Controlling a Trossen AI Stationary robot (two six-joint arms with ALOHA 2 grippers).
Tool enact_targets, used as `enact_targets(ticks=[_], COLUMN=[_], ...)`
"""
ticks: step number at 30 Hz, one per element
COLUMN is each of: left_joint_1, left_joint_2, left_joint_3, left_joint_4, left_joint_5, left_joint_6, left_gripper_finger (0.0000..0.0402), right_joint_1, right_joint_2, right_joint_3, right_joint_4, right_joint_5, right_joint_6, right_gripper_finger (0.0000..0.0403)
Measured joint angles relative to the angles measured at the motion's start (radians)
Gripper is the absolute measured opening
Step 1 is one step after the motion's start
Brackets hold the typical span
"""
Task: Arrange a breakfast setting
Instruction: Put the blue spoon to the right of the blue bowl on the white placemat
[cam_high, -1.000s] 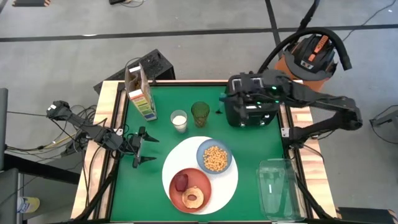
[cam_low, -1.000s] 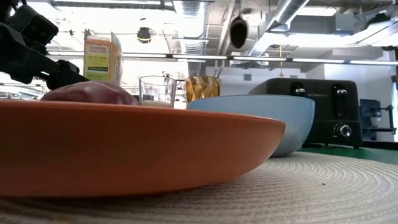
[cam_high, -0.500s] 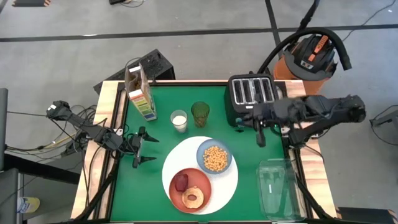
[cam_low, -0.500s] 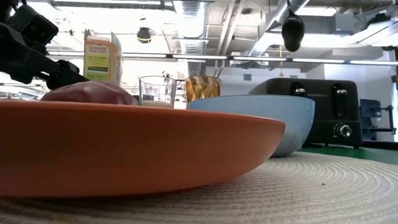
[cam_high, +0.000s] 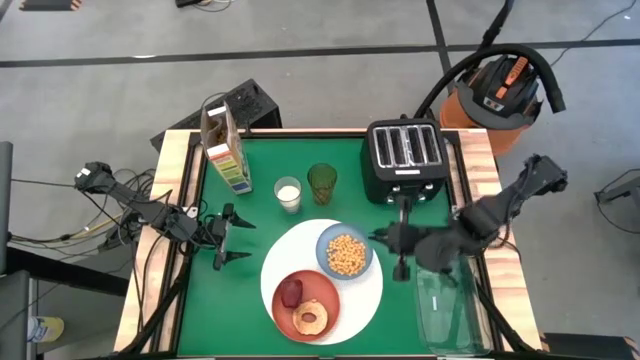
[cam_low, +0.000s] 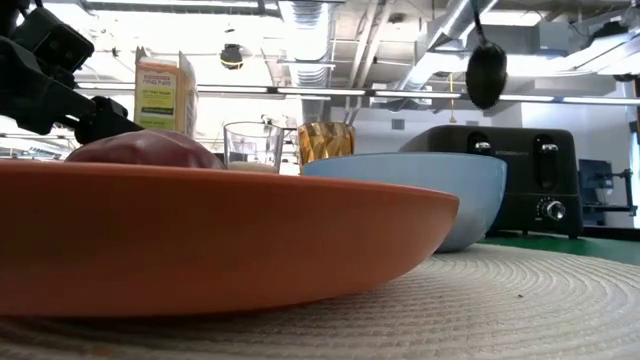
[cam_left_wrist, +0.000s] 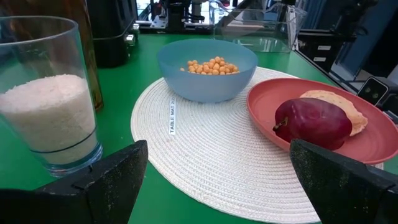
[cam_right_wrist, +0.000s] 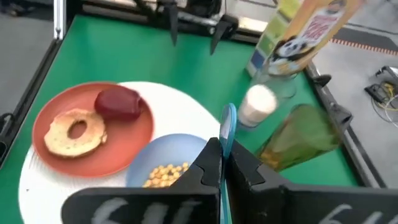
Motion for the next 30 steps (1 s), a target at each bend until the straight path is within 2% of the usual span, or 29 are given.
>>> enact_targets(ticks=[10,16,21,26,30], left_joint_1=[0.000,0.000,0.000,0.000,0.000], left_joint_2=[0.000,0.000,0.000,0.000,0.000], left_joint_3=[0.000,0.000,0.000,0.000,0.000], left_joint_4=[0.000,0.000,0.000,0.000,0.000], left_joint_5=[0.000,0.000,0.000,0.000,0.000], left_joint_6=[0.000,0.000,0.000,0.000,0.000], left_gripper_finger=[0.0378,0.0378,0.0378,0.0378,0.0378], right_joint_1=[0.109,0.169,0.206,0.239,0.244], right_joint_2=[0.179,0.260,0.309,0.363,0.403], right_joint_3=[0.000,0.000,0.000,0.000,0.000], right_joint_4=[0.008,0.007,0.004,-0.002,-0.025], right_joint_5=[0.033,0.157,0.165,0.235,0.249], right_joint_6=[0.191,0.270,0.373,0.400,0.411], right_gripper_finger=[0.0021,0.0021,0.0027,0.0030,0.0030])
